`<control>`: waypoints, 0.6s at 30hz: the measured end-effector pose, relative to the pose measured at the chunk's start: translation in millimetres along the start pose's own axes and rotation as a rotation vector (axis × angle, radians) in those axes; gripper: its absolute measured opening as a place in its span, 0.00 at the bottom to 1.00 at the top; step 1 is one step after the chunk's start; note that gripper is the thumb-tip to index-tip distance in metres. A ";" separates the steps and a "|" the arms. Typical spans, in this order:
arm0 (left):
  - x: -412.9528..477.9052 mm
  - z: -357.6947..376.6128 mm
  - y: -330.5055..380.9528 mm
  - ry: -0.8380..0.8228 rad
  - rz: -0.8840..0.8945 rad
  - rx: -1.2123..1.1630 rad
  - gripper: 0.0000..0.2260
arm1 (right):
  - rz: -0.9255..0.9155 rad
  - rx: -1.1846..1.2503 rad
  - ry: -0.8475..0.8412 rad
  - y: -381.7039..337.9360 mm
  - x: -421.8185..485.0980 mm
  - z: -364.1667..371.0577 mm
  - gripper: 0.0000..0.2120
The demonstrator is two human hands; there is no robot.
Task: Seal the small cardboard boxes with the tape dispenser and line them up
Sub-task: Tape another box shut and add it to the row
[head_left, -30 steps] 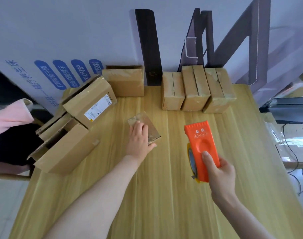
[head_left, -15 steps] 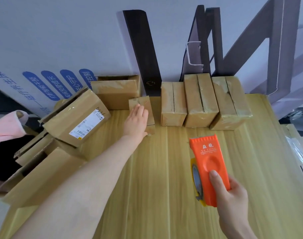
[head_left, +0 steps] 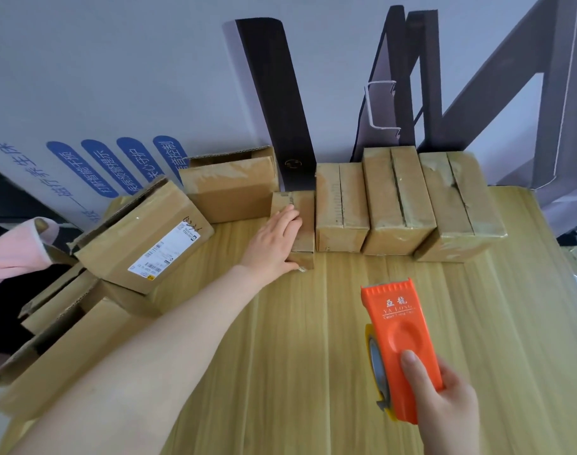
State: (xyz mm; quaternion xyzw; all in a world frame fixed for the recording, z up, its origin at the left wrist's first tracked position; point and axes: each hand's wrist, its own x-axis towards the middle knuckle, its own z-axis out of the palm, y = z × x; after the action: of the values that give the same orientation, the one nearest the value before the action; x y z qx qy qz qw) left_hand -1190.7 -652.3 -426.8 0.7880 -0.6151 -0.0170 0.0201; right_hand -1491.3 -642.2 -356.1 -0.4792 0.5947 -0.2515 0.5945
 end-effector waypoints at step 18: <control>-101.2 -90.0 -140.3 0.152 -0.856 -0.079 0.19 | -0.013 -0.052 -0.031 -14.1 -49.7 5.3 0.04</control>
State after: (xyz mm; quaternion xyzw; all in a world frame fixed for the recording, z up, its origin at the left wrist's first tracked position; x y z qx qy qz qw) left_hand -1074.7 -519.2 -344.1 0.9697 -0.2284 0.0108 0.0863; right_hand -1490.7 -603.4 -321.6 -0.5023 0.5886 -0.2325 0.5892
